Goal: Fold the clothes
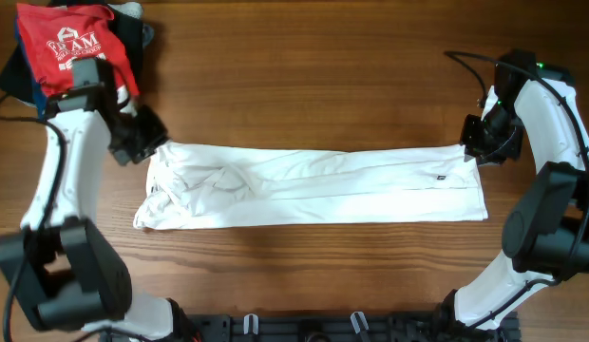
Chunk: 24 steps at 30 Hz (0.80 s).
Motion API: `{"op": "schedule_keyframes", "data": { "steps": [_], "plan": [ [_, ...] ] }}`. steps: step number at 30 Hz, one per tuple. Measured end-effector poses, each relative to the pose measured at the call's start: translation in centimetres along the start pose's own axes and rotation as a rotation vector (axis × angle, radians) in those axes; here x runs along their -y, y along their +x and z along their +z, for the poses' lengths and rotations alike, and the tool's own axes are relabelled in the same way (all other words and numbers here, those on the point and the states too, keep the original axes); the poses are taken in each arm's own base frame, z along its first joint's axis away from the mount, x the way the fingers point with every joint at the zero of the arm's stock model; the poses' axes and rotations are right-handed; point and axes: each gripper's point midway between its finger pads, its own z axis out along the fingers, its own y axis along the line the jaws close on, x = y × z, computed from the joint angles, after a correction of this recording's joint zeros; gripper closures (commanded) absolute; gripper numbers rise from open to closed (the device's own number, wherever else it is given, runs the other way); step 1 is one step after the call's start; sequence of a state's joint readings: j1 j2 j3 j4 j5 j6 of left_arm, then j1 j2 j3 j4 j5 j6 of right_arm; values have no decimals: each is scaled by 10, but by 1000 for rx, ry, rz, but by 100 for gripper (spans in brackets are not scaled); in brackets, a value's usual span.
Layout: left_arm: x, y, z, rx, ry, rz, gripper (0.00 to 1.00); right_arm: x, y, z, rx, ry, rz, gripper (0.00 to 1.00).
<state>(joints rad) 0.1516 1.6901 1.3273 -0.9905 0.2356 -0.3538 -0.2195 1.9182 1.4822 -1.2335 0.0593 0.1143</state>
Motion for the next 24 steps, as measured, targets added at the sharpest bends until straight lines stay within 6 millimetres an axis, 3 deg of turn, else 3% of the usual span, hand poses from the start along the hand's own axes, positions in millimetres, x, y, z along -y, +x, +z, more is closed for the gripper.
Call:
{"op": "schedule_keyframes", "data": {
  "steps": [4,7,13,20,21,22,24],
  "plan": [
    [57,42,12,-80,54,136,60,0,0,0,0,0,-4,75],
    [74,63,31,-133,52,147,61,0,0,0,0,0,-6,75],
    [74,89,76,-231,-30,109,62,0,0,0,0,0,-8,74],
    [64,90,90,-240,-91,74,64,0,0,0,0,0,-11,74],
    [62,91,90,-244,-98,73,68,0,0,0,0,0,-11,74],
    [61,92,89,-248,-105,72,82,0,0,0,0,0,-11,74],
    [62,93,90,-246,-106,67,91,0,0,0,0,0,-11,74]
  ]
}}
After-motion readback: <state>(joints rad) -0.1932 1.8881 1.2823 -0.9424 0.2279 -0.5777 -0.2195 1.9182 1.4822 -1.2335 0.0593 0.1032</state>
